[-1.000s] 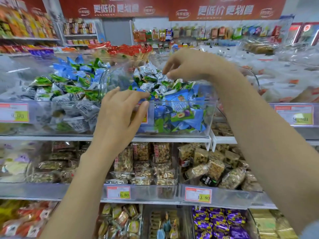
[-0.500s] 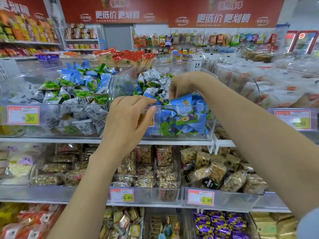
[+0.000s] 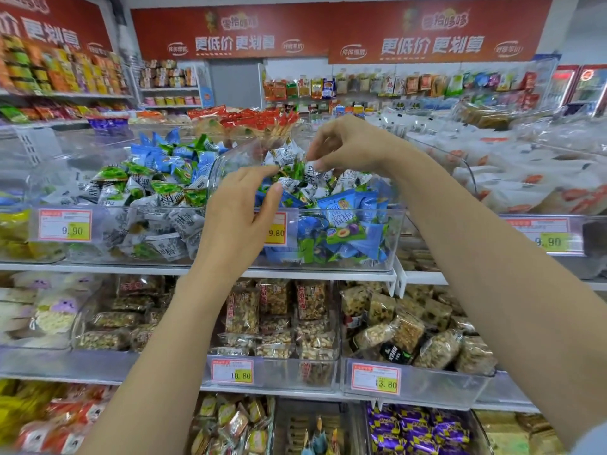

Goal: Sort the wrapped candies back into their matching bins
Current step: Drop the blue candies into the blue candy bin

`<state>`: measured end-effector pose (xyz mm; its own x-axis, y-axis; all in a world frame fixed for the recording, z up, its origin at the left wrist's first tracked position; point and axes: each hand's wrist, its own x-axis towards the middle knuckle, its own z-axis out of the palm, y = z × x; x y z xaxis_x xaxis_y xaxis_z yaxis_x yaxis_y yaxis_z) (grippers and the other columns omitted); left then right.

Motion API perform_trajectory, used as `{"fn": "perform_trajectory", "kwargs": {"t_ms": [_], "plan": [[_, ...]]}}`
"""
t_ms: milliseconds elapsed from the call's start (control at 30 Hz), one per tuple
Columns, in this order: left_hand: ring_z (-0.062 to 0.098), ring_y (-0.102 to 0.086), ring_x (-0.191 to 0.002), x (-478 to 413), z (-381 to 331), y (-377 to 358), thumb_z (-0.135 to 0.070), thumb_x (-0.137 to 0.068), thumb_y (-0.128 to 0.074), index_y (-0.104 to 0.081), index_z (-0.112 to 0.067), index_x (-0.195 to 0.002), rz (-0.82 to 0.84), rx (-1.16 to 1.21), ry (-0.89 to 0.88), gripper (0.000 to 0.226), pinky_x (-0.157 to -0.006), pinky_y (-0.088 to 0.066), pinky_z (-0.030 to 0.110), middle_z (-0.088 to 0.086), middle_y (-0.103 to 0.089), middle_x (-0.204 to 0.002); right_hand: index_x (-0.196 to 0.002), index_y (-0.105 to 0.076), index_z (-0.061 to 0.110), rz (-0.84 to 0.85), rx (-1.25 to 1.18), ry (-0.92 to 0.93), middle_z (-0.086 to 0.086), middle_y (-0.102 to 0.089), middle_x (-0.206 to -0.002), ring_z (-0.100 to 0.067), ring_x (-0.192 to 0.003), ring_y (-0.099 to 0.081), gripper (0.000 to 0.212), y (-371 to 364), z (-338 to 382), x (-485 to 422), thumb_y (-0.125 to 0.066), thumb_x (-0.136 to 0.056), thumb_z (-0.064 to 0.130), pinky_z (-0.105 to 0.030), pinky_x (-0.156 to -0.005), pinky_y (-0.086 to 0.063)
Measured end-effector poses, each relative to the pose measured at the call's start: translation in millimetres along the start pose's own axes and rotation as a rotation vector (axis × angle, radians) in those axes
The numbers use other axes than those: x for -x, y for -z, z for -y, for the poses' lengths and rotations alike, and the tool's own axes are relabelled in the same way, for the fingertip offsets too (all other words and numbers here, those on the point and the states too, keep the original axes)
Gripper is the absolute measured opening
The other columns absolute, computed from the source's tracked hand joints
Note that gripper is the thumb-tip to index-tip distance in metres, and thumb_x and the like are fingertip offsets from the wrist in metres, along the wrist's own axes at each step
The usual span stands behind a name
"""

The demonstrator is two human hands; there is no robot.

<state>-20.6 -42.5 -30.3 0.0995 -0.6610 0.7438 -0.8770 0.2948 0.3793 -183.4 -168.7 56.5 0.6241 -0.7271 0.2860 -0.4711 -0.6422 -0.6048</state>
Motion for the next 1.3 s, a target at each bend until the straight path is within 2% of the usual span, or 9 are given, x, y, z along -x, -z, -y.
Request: {"fn": "perform_trajectory", "kwargs": {"t_ms": [133,333,500,600,667,833,967,1133,1300], "plan": [[0.024,-0.049,-0.130,-17,-16,-4,-0.036,-0.098,-0.052,-0.037,-0.014,-0.148,0.088,0.045,0.177,0.056,-0.107,-0.041,0.041,0.005,-0.053,-0.142,-0.105,-0.067,0.005,0.170,-0.152,0.048,-0.001,-0.070,-0.084,-0.009,-0.075,-0.066,0.018,-1,2,11,-0.067,-0.088,0.005,-0.020,-0.071,-0.054],[0.019,-0.065,-0.081,-23,-16,4,-0.032,-0.089,-0.068,-0.064,-0.018,-0.096,-0.094,0.137,0.197,0.016,-0.078,-0.055,0.043,-0.001,-0.067,-0.087,-0.103,-0.065,0.005,0.152,-0.334,-0.002,-0.009,-0.070,-0.096,-0.020,-0.088,-0.070,0.014,0,0,10,-0.065,-0.091,0.011,-0.031,-0.082,-0.059],[0.021,-0.065,-0.078,-21,-11,10,-0.032,-0.090,-0.065,-0.049,-0.021,-0.089,-0.141,0.236,0.216,0.019,-0.075,-0.055,0.048,-0.001,-0.062,-0.082,-0.111,-0.070,0.014,0.275,0.319,-0.236,0.002,-0.065,-0.116,-0.020,-0.091,-0.062,0.020,-12,-3,-3,-0.061,-0.094,0.022,-0.030,-0.062,-0.056],[0.010,-0.052,-0.068,-20,-14,8,-0.028,-0.092,-0.064,-0.046,-0.019,-0.089,-0.128,0.212,0.183,0.020,-0.068,-0.047,0.037,-0.009,-0.052,-0.076,-0.123,-0.064,0.007,0.347,0.409,-0.306,-0.001,-0.055,-0.123,-0.024,-0.103,-0.062,0.031,-18,-2,-6,-0.059,-0.096,0.021,-0.039,-0.088,-0.056],[0.009,-0.051,-0.069,-19,-14,7,-0.027,-0.092,-0.063,-0.047,-0.018,-0.094,-0.119,0.230,0.179,0.018,-0.072,-0.049,0.038,-0.010,-0.052,-0.079,-0.119,-0.065,0.006,0.341,0.322,-0.314,-0.002,-0.056,-0.121,-0.023,-0.096,-0.062,0.028,-17,-1,-5,-0.061,-0.094,0.018,-0.038,-0.086,-0.056],[0.027,-0.061,-0.070,-18,-14,9,-0.023,-0.097,-0.055,-0.052,-0.029,-0.116,-0.060,0.273,0.118,0.021,-0.076,-0.053,0.054,-0.023,-0.052,-0.072,-0.114,-0.066,0.011,0.071,-0.027,-0.097,-0.008,-0.060,-0.116,-0.012,-0.087,-0.060,0.036,-8,-4,6,-0.077,-0.080,0.008,-0.019,-0.061,-0.052],[0.011,-0.069,-0.070,-24,-20,8,-0.021,-0.101,-0.047,-0.060,-0.029,-0.113,-0.073,0.195,0.176,0.020,-0.070,-0.056,0.044,-0.014,-0.060,-0.100,-0.107,-0.066,0.015,-0.085,-0.224,0.094,-0.007,-0.059,-0.104,-0.019,-0.090,-0.060,0.040,-9,-7,21,-0.084,-0.072,0.010,-0.023,-0.075,-0.054],[0.011,-0.069,-0.076,-28,-30,9,-0.034,-0.101,-0.045,-0.068,-0.023,-0.108,-0.076,0.301,0.268,0.026,-0.071,-0.057,0.038,-0.013,-0.058,-0.082,-0.104,-0.062,0.018,-0.120,-0.273,0.238,0.002,-0.065,-0.112,-0.017,-0.105,-0.062,0.038,-14,-1,36,-0.083,-0.073,0.014,-0.017,-0.082,-0.053],[0.017,-0.070,-0.078,-27,-32,10,-0.056,-0.080,-0.067,-0.073,-0.022,-0.092,-0.035,0.415,0.271,0.036,-0.079,-0.058,0.049,-0.006,-0.070,-0.085,-0.108,-0.057,0.016,-0.103,-0.340,0.332,-0.001,-0.061,-0.102,-0.018,-0.089,-0.059,0.044,-25,3,35,-0.083,-0.073,0.011,-0.036,-0.084,-0.054]]}}
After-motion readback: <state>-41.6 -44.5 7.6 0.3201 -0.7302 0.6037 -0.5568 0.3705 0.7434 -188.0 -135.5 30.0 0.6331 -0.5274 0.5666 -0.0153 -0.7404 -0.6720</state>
